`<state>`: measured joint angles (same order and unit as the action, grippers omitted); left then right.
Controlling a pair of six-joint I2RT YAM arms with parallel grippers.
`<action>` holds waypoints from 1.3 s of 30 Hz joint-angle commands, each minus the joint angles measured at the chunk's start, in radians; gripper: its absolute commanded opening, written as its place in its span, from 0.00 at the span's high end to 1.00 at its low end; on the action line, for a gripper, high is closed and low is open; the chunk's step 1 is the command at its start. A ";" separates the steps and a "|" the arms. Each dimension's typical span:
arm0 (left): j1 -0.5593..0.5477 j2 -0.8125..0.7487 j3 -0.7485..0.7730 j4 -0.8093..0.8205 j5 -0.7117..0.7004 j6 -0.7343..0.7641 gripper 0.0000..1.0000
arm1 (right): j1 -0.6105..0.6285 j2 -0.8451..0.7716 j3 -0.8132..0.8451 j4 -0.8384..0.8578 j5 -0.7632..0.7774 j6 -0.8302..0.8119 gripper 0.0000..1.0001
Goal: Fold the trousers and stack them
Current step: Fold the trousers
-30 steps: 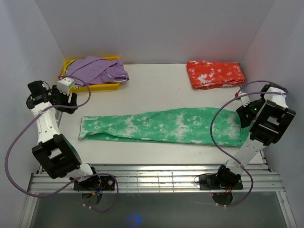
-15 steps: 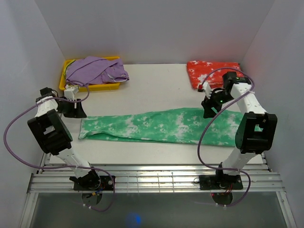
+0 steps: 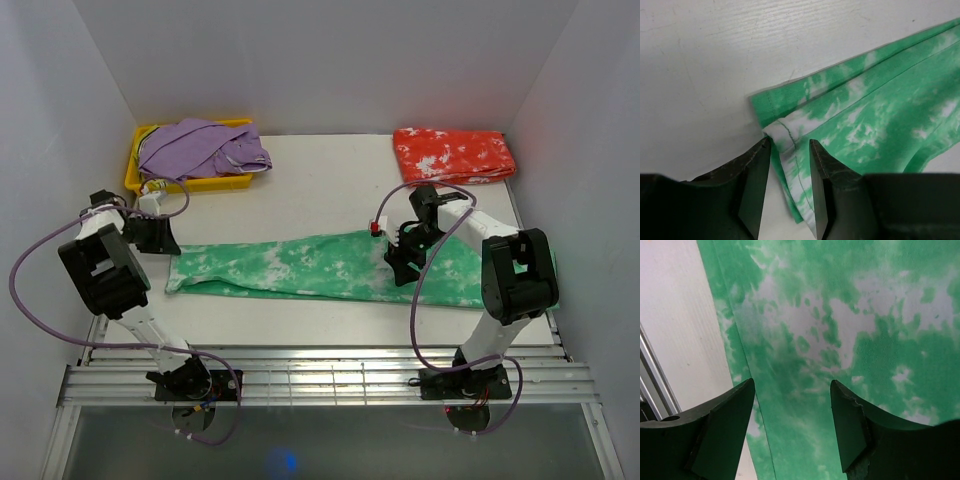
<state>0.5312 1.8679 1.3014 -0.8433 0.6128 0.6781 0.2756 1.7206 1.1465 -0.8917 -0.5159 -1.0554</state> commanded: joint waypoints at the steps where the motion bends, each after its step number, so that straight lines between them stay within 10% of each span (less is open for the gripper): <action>1: 0.006 0.014 0.025 0.013 0.022 -0.017 0.52 | 0.005 0.034 -0.025 0.054 0.065 0.017 0.32; 6: 0.004 0.022 0.032 0.001 0.048 -0.014 0.68 | 0.007 0.062 -0.050 0.056 0.108 0.017 0.37; 10: 0.007 -0.003 0.071 -0.007 0.051 -0.017 1.00 | 0.007 0.068 -0.062 0.048 0.120 -0.001 0.39; 27: 0.006 0.054 0.180 0.007 -0.001 -0.061 1.00 | 0.007 0.080 -0.053 -0.004 0.137 -0.035 0.45; 34: 0.039 -0.076 0.130 0.036 -0.006 0.009 0.38 | 0.007 0.044 0.018 -0.052 0.064 -0.009 0.35; 39: 0.038 -0.164 0.214 -0.314 0.102 0.490 0.35 | 0.007 -0.010 0.093 -0.136 0.017 -0.029 0.35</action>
<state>0.5766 1.8225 1.4532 -0.9516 0.6182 0.8406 0.2817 1.7687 1.1801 -0.9424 -0.4538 -1.0752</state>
